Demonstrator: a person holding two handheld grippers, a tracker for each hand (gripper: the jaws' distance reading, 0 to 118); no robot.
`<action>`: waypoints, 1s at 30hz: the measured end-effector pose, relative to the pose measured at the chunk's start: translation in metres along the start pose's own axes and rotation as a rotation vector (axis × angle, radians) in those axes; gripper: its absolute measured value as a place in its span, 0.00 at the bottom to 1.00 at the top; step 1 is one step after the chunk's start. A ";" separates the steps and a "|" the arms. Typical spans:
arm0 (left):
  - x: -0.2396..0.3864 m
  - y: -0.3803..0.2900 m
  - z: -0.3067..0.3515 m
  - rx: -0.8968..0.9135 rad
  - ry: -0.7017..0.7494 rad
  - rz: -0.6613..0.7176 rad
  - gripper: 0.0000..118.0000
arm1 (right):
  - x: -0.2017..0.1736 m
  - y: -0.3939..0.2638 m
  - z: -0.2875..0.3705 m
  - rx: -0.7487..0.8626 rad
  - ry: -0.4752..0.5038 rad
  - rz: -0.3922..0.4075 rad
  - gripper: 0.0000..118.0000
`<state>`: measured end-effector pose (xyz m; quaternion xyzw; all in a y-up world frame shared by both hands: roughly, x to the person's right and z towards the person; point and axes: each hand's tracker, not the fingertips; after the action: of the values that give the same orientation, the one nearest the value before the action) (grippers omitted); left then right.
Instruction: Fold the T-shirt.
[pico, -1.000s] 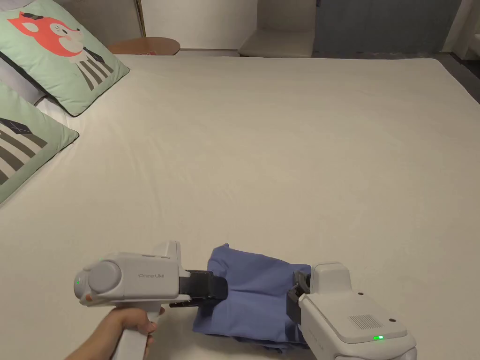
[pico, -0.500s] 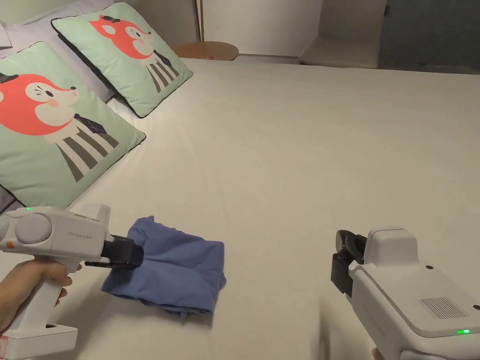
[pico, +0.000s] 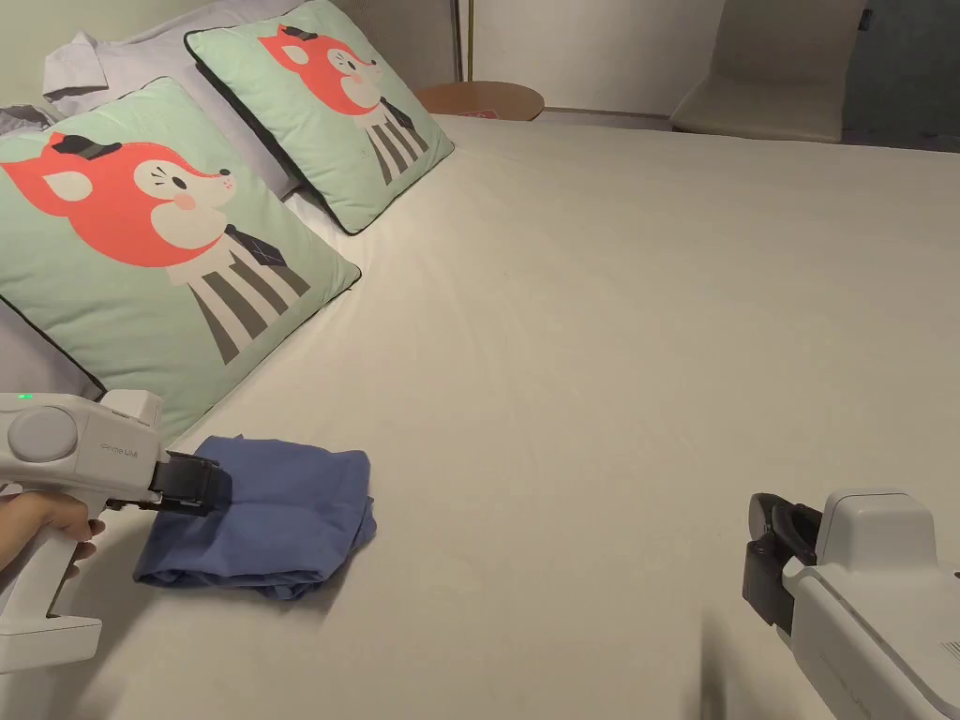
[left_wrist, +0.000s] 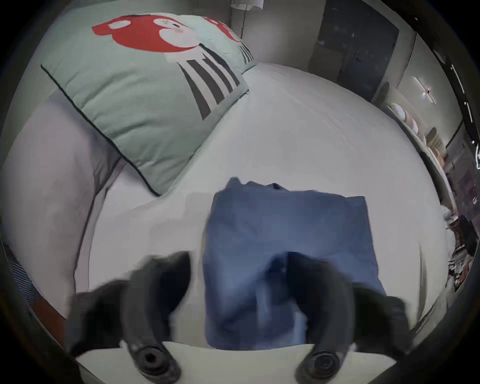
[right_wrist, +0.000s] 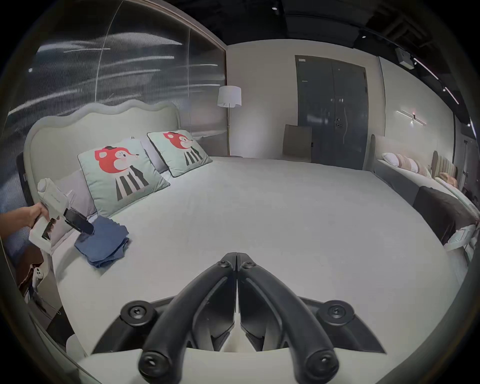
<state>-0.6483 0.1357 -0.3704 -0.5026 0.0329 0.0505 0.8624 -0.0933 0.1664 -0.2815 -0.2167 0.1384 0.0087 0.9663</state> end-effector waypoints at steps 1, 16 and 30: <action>0.002 0.000 0.002 0.006 0.006 0.006 0.94 | 0.002 0.000 0.001 0.003 0.000 0.000 0.00; 0.112 -0.026 0.146 0.359 0.008 0.012 0.91 | 0.038 0.032 0.089 0.197 -0.034 0.000 0.01; 0.303 -0.101 0.258 0.980 -0.045 -0.100 0.91 | 0.098 0.054 0.181 0.425 -0.202 0.043 0.01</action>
<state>-0.3335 0.3276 -0.1888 -0.0375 0.0099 -0.0014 0.9992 0.0443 0.2872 -0.1731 -0.0034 0.0444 0.0218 0.9988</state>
